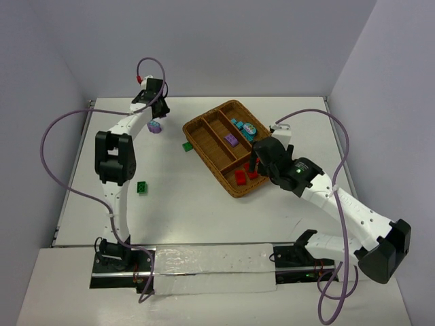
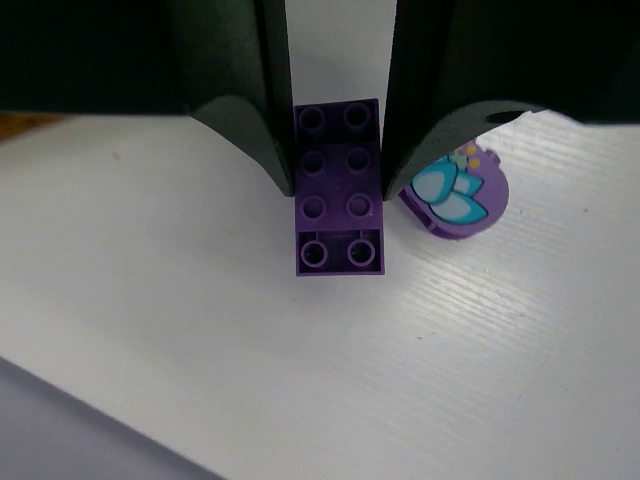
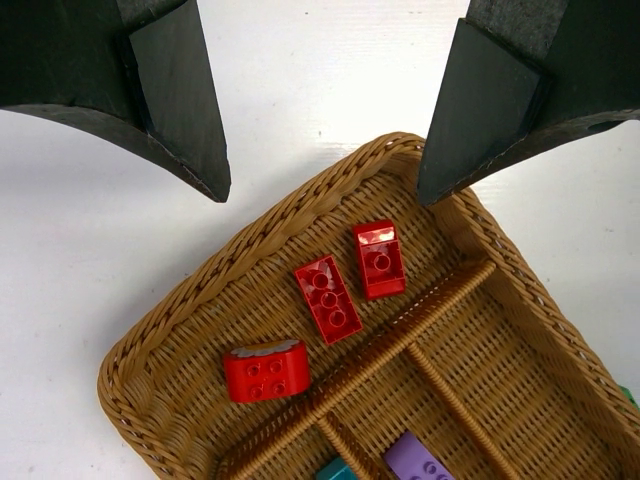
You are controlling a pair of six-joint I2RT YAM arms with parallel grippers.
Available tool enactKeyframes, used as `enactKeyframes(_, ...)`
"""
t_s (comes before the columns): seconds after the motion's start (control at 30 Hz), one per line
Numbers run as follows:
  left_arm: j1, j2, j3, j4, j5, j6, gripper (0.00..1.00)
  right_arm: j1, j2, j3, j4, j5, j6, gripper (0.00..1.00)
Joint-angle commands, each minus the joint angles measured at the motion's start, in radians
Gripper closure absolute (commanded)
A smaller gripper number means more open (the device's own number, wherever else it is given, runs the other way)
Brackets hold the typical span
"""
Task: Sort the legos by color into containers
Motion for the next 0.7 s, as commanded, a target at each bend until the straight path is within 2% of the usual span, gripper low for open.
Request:
enactKeyframes(0.0,-0.062,-0.190,-0.041,0.038,0.025,0.041,1.00,0.014,-0.047,0.020,0.011,0.022,0.013,0.17)
enactKeyframes(0.27,-0.219,-0.248,-0.071,0.035,0.124,0.015,1.00,0.030,-0.081,0.002,0.004,0.022,0.039,0.17)
enactKeyframes(0.47,-0.296,-0.128,0.064,0.018,0.173,-0.036,1.00,0.041,-0.109,-0.001,-0.019,0.039,0.061,0.17)
enactKeyframes(0.67,-0.322,-0.027,0.129,0.048,0.256,-0.111,1.00,0.044,-0.129,-0.011,-0.039,0.053,0.073,0.17)
